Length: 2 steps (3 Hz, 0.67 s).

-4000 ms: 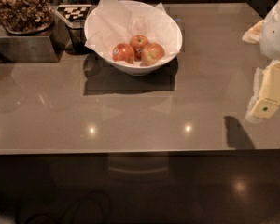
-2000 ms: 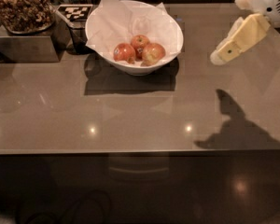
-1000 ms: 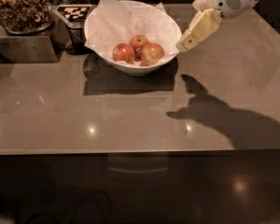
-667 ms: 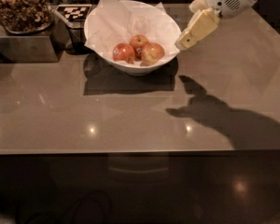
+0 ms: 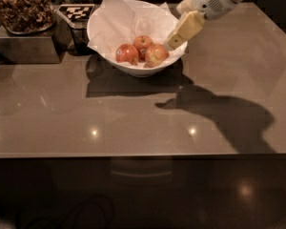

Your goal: Pick apple from white bowl

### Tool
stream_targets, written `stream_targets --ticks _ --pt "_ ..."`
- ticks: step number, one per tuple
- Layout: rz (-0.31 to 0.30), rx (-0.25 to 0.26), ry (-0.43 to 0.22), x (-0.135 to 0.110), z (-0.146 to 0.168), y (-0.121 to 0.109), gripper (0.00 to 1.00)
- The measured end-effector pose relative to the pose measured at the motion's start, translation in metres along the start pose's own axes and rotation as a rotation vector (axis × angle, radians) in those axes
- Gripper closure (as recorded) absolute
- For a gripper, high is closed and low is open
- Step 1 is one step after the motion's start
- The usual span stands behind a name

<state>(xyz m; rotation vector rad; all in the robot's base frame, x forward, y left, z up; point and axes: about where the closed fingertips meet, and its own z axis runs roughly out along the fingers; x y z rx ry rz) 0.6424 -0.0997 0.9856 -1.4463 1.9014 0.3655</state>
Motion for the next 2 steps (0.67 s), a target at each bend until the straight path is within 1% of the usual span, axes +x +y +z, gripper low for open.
stream_targets --ticks 1,2 --pt "0.012 -0.029 -0.052 -0.018 0.038 -0.024 0.15" --pt "0.034 -0.029 -0.073 -0.031 0.069 -0.046 0.14"
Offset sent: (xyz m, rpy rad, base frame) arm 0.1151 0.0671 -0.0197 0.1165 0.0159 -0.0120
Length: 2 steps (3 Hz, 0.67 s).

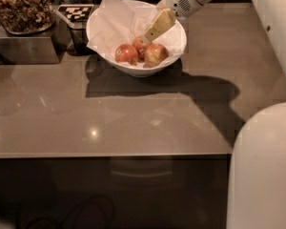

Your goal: Pick apple from white bowl

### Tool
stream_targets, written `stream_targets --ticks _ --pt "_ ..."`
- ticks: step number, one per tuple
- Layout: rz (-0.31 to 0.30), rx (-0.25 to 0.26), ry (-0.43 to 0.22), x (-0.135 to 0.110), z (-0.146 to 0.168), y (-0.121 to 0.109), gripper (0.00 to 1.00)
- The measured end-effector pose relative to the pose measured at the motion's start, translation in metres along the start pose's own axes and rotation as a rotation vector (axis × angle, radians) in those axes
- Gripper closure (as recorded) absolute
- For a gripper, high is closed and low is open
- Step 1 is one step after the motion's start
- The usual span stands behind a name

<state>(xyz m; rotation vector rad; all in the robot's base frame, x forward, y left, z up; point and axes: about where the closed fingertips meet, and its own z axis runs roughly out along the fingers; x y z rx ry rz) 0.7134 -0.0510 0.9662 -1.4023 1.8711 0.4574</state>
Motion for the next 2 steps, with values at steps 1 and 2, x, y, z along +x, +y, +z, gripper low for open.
stream_targets --ticks 1,2 --pt "0.053 -0.020 0.039 0.017 0.024 -0.009 0.15" --pt "0.103 -0.022 0.124 0.041 0.036 -0.008 0.15"
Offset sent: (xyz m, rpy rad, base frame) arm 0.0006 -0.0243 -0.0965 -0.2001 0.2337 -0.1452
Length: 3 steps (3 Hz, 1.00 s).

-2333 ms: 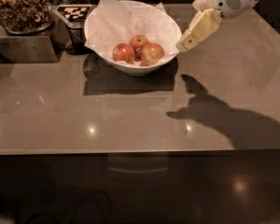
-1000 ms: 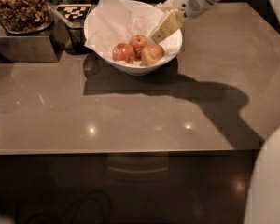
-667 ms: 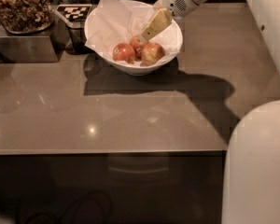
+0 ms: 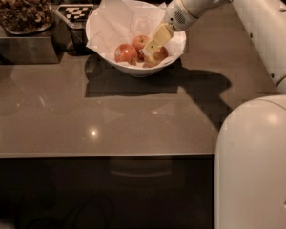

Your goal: Pick apple from white bowl

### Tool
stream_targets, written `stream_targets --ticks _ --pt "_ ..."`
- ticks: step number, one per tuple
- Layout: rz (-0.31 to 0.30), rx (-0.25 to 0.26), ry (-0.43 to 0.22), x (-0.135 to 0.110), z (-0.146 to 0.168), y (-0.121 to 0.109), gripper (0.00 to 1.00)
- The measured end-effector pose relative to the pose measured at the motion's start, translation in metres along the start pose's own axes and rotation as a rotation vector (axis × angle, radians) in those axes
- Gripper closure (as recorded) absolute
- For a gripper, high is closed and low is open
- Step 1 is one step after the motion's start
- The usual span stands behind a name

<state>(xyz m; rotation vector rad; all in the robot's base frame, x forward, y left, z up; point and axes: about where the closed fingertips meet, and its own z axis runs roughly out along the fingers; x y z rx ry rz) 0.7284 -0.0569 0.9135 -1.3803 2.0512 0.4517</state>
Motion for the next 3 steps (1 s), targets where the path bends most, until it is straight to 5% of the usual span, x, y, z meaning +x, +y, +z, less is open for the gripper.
stream_targets --ticks 2,3 --pt "0.080 -0.017 0.159 0.047 0.020 0.011 0.16" --pt "0.110 -0.011 0.141 0.049 0.024 0.014 0.21"
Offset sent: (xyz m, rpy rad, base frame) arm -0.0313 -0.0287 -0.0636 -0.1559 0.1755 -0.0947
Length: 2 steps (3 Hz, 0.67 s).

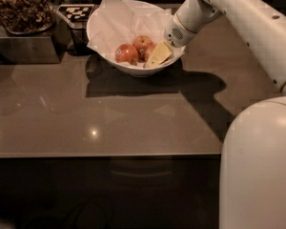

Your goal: Pick apple from white bowl

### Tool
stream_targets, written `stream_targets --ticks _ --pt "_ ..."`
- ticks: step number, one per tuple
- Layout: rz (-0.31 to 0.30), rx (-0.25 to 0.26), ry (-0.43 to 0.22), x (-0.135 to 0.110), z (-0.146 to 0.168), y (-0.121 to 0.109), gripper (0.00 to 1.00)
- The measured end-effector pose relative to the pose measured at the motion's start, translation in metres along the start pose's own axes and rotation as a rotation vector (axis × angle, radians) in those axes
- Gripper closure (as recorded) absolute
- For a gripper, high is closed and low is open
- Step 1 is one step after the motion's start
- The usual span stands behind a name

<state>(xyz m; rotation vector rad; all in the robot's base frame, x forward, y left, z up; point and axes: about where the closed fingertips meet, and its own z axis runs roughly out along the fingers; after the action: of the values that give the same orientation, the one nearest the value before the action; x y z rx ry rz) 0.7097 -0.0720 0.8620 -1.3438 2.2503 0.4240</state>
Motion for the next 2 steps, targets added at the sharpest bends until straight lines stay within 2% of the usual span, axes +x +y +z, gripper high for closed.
stream_targets --ticks 1,2 --pt "0.015 0.033 -0.030 -0.0075 0.0008 -0.0012 0.40" --pt "0.033 0.065 -0.055 -0.0109 0.0002 -0.0032 0.63"
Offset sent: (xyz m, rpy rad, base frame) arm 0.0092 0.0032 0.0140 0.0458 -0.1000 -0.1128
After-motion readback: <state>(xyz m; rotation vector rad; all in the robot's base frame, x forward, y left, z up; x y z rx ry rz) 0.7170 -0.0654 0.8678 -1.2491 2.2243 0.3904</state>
